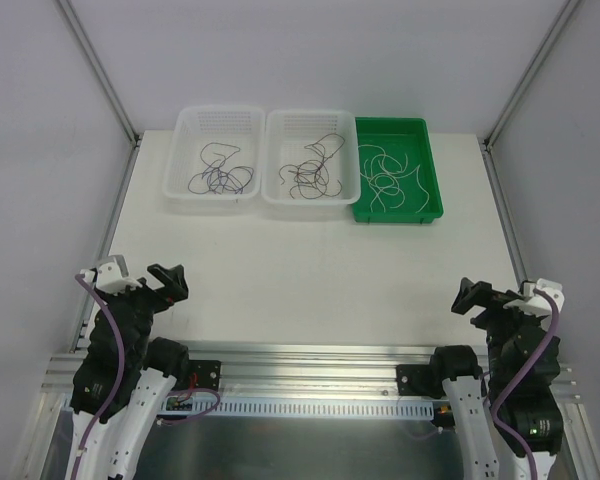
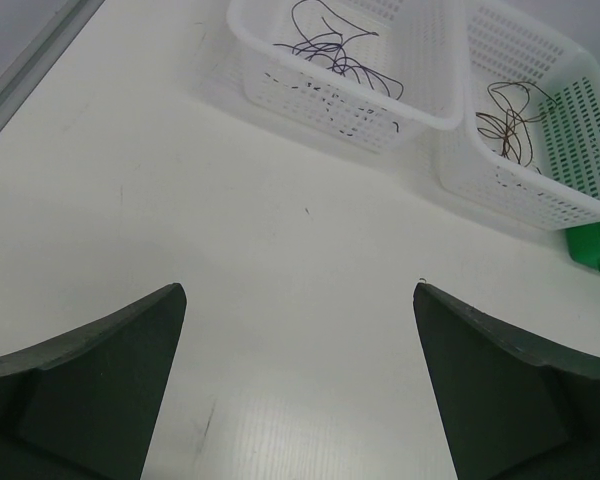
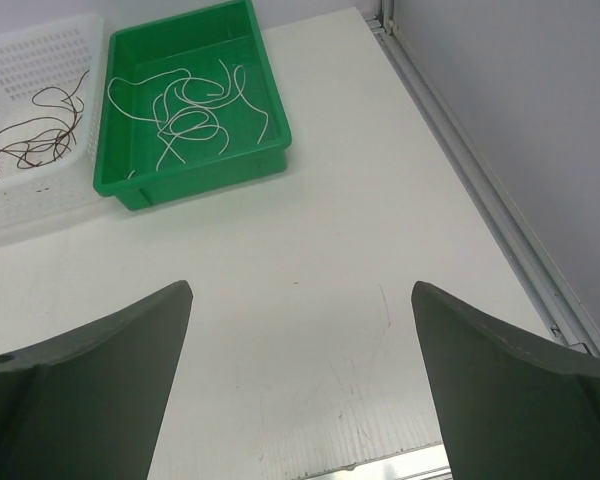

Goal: Untangle the cables

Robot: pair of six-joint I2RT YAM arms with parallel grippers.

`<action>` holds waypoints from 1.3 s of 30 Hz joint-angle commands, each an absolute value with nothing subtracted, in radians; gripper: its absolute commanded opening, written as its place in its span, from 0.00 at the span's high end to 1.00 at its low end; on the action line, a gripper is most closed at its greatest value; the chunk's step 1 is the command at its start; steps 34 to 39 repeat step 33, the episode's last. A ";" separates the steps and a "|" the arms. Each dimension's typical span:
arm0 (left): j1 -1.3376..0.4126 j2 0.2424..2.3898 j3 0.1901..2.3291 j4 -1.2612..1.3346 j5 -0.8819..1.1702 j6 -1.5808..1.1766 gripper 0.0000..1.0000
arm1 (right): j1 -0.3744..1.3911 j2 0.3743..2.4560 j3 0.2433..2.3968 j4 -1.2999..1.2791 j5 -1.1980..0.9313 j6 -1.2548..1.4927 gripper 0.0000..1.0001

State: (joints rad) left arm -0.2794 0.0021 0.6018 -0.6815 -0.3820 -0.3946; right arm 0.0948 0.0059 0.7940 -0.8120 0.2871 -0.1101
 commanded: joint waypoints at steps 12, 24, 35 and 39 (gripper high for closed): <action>-0.265 -0.160 0.629 -0.690 -0.469 -0.414 0.01 | 0.091 -0.187 0.747 -0.764 0.284 -0.094 0.03; -0.262 -0.161 0.632 -0.692 -0.495 -0.417 0.01 | 0.092 -0.187 0.739 -0.755 0.278 -0.095 0.03; -0.258 -0.160 0.632 -0.690 -0.503 -0.420 0.01 | 0.091 -0.187 0.738 -0.752 0.279 -0.098 0.03; -0.258 -0.160 0.632 -0.690 -0.503 -0.420 0.01 | 0.091 -0.187 0.738 -0.752 0.279 -0.098 0.03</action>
